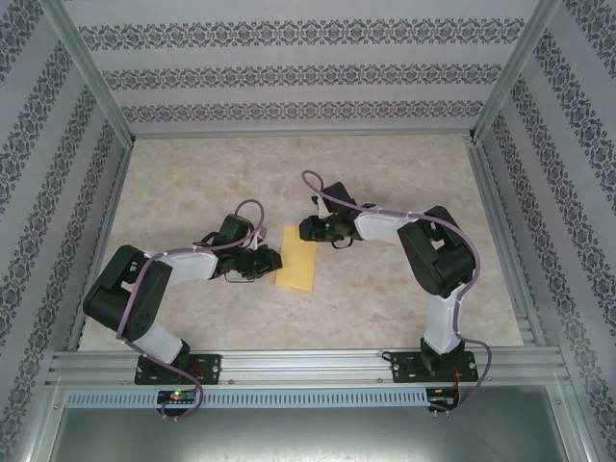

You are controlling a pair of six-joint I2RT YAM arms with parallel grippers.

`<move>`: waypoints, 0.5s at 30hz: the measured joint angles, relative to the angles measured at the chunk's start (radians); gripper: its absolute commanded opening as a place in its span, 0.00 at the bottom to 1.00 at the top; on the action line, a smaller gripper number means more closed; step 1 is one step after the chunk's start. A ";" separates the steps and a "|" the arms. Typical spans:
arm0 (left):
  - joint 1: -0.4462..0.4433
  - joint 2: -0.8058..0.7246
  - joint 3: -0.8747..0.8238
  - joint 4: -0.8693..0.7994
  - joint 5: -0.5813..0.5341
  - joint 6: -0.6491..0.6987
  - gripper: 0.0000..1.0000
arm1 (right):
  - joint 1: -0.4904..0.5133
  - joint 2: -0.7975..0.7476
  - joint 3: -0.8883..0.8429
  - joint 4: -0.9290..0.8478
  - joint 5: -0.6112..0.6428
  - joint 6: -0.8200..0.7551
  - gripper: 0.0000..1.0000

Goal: Fold a paper plane with a square sheet of paper (fold left side to right side)
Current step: Third fold the triangle at the center of the table.

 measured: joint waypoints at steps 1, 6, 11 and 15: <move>-0.002 0.000 0.001 0.000 0.000 -0.002 0.11 | 0.000 -0.014 -0.012 0.000 0.012 -0.007 0.54; -0.019 0.000 0.001 0.002 -0.001 -0.020 0.05 | 0.000 -0.173 -0.109 0.002 0.087 -0.090 0.64; -0.040 -0.001 0.001 0.004 -0.005 -0.044 0.01 | 0.023 -0.374 -0.232 0.041 0.147 -0.183 0.66; -0.050 -0.009 0.001 0.005 -0.008 -0.084 0.00 | 0.150 -0.534 -0.416 0.121 0.229 -0.264 0.71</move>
